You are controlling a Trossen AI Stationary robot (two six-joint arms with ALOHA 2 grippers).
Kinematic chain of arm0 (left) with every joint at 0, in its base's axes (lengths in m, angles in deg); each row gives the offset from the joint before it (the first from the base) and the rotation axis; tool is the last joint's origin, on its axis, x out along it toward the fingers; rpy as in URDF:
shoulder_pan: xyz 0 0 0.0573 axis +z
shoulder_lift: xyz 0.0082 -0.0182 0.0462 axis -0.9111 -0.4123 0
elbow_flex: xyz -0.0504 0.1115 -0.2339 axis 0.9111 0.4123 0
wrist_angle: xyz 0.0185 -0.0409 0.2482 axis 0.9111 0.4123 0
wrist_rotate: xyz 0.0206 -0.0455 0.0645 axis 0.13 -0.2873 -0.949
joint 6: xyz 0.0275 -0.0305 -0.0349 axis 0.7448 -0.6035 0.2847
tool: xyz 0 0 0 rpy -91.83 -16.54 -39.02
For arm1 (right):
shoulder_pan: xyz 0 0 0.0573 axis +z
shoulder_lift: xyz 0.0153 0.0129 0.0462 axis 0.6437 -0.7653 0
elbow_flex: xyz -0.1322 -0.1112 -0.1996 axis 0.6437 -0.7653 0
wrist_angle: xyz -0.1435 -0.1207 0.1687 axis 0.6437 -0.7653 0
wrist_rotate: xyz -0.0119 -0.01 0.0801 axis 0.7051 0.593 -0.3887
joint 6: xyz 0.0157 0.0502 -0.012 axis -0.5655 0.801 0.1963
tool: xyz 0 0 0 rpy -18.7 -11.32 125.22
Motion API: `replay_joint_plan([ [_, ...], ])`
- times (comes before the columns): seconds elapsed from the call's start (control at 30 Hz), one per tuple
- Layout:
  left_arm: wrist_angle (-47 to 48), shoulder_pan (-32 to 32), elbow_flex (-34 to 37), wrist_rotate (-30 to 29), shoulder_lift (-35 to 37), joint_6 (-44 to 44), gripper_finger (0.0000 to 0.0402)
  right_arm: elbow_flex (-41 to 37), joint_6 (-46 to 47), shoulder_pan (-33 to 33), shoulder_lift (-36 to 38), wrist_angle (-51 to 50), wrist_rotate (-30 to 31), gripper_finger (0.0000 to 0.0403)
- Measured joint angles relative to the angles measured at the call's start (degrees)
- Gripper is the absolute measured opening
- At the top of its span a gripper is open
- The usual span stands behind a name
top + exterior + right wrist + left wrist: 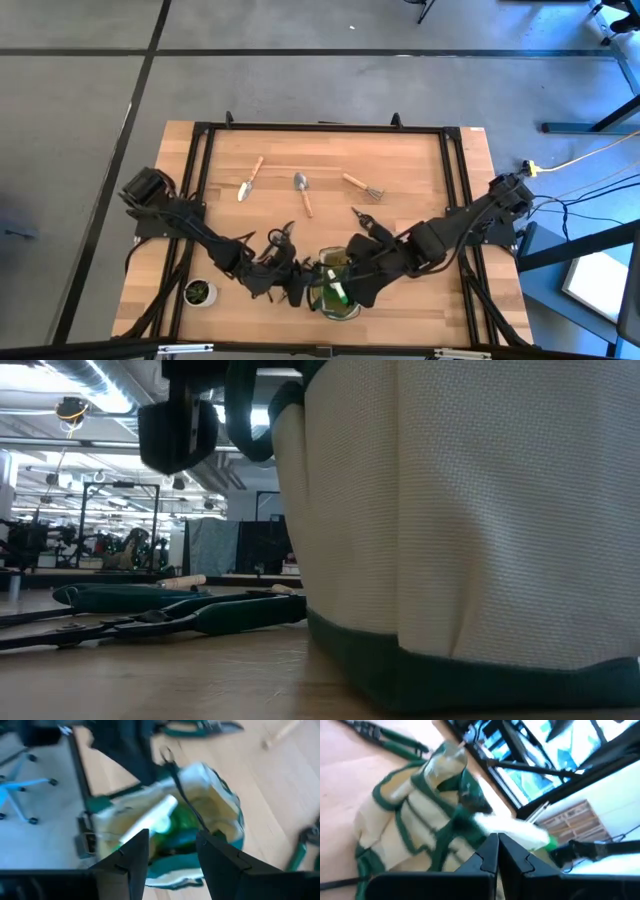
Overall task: Pick & Place Garden tools in Gardening bag
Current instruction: Put the green shear scissors into the gardening bag
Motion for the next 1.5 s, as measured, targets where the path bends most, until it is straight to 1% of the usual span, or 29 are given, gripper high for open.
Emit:
replay_joint_plan([
  [0.1,-0.1,0.9,0.0,-0.9,1.3,1.2,0.0003,3.2,-2.8,-0.4,0.0,0.1,0.0,0.0165],
  [0.27,-0.4,2.2,0.0,-1.6,6.2,7.3,0.0001,6.5,-8.7,-0.4,0.0,2.6,-0.4,0.0165],
  [0.33,0.0,2.3,0.0,-1.5,8.4,9.9,0.0002,7.1,-10.2,-0.3,0.0,4.6,-2.7,0.0165],
  [0.47,2.1,3.3,0.0,-0.8,12.7,13.8,0.0003,7.1,-12.5,-0.1,0.0,10.1,-10.2,0.0165],
  [0.53,4.1,3.9,0.0,0.2,14.4,15.3,0.0002,7.1,-13.6,0.1,0.0,12.6,-13.0,0.0165],
  [0.63,9.3,4.8,0.0,0.2,16.5,15.9,0.0002,7.1,-14.7,0.4,0.0,15.3,-14.1,0.0165],
  [0.7,16.9,4.9,0.0,-2.2,18.1,14.2,0.0002,7.1,-15.2,0.4,0.0,16.5,-14.2,0.0165],
  [0.8,29.7,4.6,0.0,-5.7,20.0,8.6,0.0001,7.1,-15.2,0.4,0.0,16.8,-14.2,0.0165],
  [0.93,42.8,4.0,0.0,-6.1,21.4,1.1,0.0002,7.1,-15.2,0.4,0.0,16.8,-14.2,0.0165],
  [1.03,47.9,3.9,0.0,-3.3,21.6,-2.3,0.0002,7.1,-15.0,0.4,0.0,17.1,-14.2,0.0165],
  [1.13,50.5,4.0,0.0,0.6,21.6,-3.0,0.0001,7.1,-15.0,0.4,0.0,18.0,-14.2,0.0165],
  [1.27,54.0,4.0,0.0,3.9,21.6,-3.3,0.0002,7.1,-15.0,0.4,0.0,18.9,-14.2,0.0165],
  [1.5,67.3,4.0,0.0,8.6,21.5,-8.8,0.0001,7.1,-15.7,0.3,0.0,18.9,-14.2,0.0165],
])
